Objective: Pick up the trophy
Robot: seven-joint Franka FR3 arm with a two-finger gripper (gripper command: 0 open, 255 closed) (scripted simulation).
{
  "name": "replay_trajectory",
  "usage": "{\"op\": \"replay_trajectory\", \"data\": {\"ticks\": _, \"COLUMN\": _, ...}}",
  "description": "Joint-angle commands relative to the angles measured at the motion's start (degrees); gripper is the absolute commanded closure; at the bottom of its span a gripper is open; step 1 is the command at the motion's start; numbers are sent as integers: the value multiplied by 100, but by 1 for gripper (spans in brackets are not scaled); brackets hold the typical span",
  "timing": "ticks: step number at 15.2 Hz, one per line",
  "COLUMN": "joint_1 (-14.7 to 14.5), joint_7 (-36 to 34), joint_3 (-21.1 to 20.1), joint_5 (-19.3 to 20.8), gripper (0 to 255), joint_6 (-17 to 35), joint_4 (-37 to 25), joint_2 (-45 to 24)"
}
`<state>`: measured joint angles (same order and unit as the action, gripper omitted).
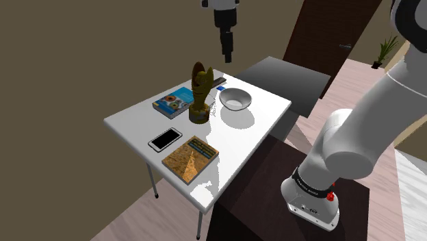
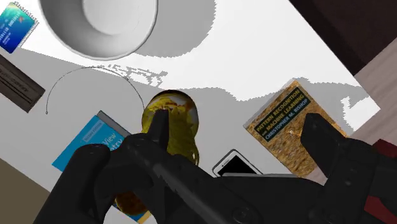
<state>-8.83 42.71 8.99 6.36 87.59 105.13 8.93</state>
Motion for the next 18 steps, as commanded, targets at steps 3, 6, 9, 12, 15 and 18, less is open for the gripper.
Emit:
{"op": "replay_trajectory", "data": {"ticks": 3, "joint_1": -91, "joint_7": 1035, "joint_3": 19, "joint_5": -174, "gripper": 0, "joint_6": -147, "joint_4": -955, "joint_2": -1054}}
{"op": "replay_trajectory", "data": {"ticks": 6, "joint_1": -114, "joint_7": 1729, "joint_3": -57, "joint_5": -283, "gripper": 0, "joint_6": -349, "joint_4": -1757, "joint_2": -1835}}
{"op": "replay_trajectory", "data": {"ticks": 9, "joint_1": -109, "joint_7": 1724, "joint_3": -66, "joint_5": -282, "gripper": 0, "joint_6": -193, "joint_4": -1591, "joint_2": -1828}}
{"op": "replay_trajectory", "data": {"ticks": 12, "joint_1": -111, "joint_7": 1707, "joint_3": -67, "joint_5": -281, "gripper": 0, "joint_6": 42, "joint_4": -1343, "joint_2": -1815}}
{"op": "replay_trajectory", "data": {"ticks": 15, "joint_1": -111, "joint_7": 1693, "joint_3": -68, "joint_5": -281, "gripper": 0, "joint_6": 240, "joint_4": -1142, "joint_2": -1813}}
{"op": "replay_trajectory", "data": {"ticks": 18, "joint_1": -113, "joint_7": 1690, "joint_3": -69, "joint_5": -282, "gripper": 255, "joint_6": 243, "joint_4": -1138, "joint_2": -1812}}
